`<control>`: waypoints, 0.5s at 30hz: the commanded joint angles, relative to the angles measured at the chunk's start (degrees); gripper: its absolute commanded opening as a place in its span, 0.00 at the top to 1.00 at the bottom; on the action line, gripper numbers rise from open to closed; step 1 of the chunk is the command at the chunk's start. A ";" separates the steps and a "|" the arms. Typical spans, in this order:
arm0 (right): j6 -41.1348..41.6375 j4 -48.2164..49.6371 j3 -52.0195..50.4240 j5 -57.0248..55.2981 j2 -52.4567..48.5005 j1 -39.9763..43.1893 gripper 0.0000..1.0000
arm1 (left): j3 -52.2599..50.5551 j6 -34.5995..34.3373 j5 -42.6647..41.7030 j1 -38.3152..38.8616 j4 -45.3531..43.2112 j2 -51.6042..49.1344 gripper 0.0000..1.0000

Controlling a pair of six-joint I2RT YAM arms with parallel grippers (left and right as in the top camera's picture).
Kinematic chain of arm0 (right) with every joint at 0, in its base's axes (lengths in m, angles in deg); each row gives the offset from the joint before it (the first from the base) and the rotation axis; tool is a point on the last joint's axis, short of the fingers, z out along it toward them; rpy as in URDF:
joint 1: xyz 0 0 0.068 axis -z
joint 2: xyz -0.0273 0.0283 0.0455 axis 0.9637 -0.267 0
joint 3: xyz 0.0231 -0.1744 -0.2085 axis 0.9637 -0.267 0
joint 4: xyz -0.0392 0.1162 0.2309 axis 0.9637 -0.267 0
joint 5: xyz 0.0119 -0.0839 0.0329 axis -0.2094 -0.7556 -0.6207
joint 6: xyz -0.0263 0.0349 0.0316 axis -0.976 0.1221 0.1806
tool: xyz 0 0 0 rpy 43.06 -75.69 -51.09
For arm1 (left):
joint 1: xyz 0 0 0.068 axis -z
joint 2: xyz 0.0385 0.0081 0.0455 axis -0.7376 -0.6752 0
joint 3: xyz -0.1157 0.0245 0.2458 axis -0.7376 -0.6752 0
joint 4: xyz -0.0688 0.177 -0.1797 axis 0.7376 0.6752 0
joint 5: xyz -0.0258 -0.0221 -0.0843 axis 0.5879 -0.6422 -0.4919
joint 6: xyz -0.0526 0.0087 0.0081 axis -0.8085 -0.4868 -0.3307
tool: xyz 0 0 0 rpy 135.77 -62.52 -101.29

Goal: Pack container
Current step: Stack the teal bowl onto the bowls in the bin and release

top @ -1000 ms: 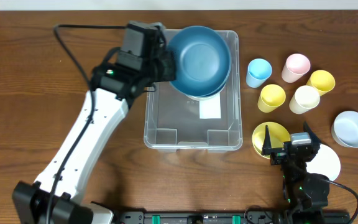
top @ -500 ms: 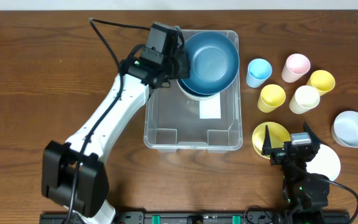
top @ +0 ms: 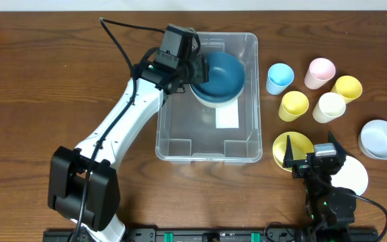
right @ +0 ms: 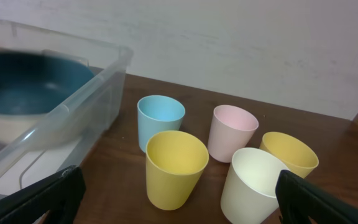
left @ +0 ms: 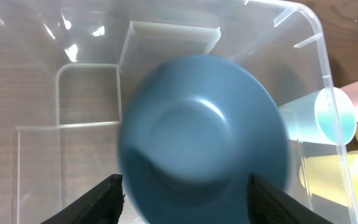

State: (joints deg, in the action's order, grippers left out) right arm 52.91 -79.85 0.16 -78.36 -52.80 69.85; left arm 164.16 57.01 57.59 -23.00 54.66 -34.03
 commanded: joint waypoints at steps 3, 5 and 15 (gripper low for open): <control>-0.39 -0.11 -0.20 0.20 0.31 -0.63 0.01 | 0.52 0.42 0.66 -0.09 -0.35 1.25 0.36; -0.39 -0.13 -0.20 0.20 0.31 -0.63 0.01 | 0.61 0.24 0.44 -0.09 -0.26 2.80 0.36; -0.39 -0.11 -0.20 0.22 0.31 -0.63 0.01 | 0.63 0.31 5.84 -3.10 9.88 16.35 0.36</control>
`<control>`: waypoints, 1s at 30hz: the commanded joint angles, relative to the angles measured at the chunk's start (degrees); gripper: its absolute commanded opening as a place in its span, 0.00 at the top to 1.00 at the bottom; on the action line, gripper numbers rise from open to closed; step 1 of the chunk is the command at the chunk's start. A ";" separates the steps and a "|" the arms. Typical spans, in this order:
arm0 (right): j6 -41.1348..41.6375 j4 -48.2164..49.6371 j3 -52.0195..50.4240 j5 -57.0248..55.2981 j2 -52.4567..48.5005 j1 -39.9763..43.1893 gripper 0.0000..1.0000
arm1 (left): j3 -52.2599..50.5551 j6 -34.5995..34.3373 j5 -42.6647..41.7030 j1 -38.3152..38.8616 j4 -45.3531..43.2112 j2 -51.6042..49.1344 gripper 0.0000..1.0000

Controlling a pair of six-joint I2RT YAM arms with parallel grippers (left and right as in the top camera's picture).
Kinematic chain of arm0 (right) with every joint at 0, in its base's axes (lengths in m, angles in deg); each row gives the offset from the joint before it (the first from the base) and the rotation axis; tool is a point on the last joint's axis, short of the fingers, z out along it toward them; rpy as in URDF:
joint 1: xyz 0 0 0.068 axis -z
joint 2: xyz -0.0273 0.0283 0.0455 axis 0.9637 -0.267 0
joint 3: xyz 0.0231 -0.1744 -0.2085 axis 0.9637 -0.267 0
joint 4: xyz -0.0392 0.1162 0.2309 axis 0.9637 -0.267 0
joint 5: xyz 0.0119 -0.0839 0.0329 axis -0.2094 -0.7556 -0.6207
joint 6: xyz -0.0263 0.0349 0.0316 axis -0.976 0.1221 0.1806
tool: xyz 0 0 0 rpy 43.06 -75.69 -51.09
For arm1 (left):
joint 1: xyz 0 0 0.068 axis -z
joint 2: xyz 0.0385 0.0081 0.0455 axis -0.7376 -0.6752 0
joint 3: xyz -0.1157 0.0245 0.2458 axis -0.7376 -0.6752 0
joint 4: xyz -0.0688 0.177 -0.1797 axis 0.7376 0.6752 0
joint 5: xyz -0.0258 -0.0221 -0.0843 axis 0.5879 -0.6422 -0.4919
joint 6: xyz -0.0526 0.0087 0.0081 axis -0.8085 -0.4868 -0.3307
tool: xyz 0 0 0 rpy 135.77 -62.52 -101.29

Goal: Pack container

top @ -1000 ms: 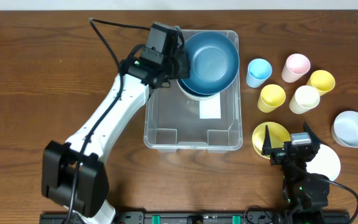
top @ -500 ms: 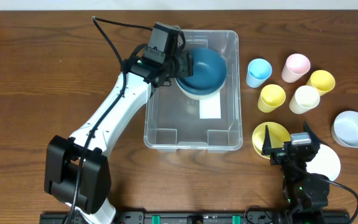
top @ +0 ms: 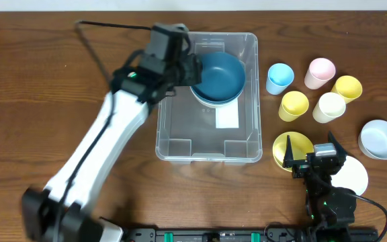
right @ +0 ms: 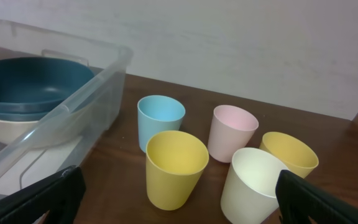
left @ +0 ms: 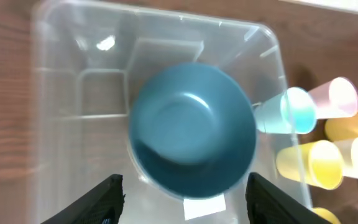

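Note:
The clear plastic container (top: 168, 128) stands mid-table. At its far end a dark blue bowl (top: 218, 75) sits nested in a white bowl (right: 5, 127). My left gripper (top: 195, 70) hangs open above the container's far left, clear of the blue bowl (left: 193, 137), and its fingers (left: 107, 200) hold nothing. My right gripper (top: 312, 156) rests open at the near right, over a yellow plate (top: 295, 144). It faces a group of cups: blue (right: 160, 118), pink (right: 233, 132), yellow (right: 174, 167), cream (right: 253, 183) and a second yellow (right: 291, 152).
A pale blue-white bowl (top: 380, 139) stands at the far right, and a white plate (top: 353, 176) lies beside the right arm. A white label (top: 227, 117) lies on the container's floor. The left arm's cable (top: 113, 25) runs along the back of the table.
My left gripper, open then too, has drawn up and back from the blue bowl. The arm has swung left. The bowl, blurred before, now lies still in the white bowl. The right arm is unchanged.

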State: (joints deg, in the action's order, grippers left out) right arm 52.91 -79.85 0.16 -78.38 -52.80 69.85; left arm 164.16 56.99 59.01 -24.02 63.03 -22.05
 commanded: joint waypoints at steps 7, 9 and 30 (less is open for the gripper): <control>-0.39 -0.11 -0.20 0.22 0.31 -0.63 0.01 | 0.63 0.31 19.26 -14.29 13.29 14.32 0.36; -0.39 -0.11 -0.20 0.22 0.31 -0.63 0.01 | 0.63 0.28 19.93 -18.73 15.52 15.74 0.36; -0.39 -0.13 -0.20 0.22 0.31 -0.63 0.01 | 0.63 -0.13 19.85 -36.02 22.40 15.45 0.02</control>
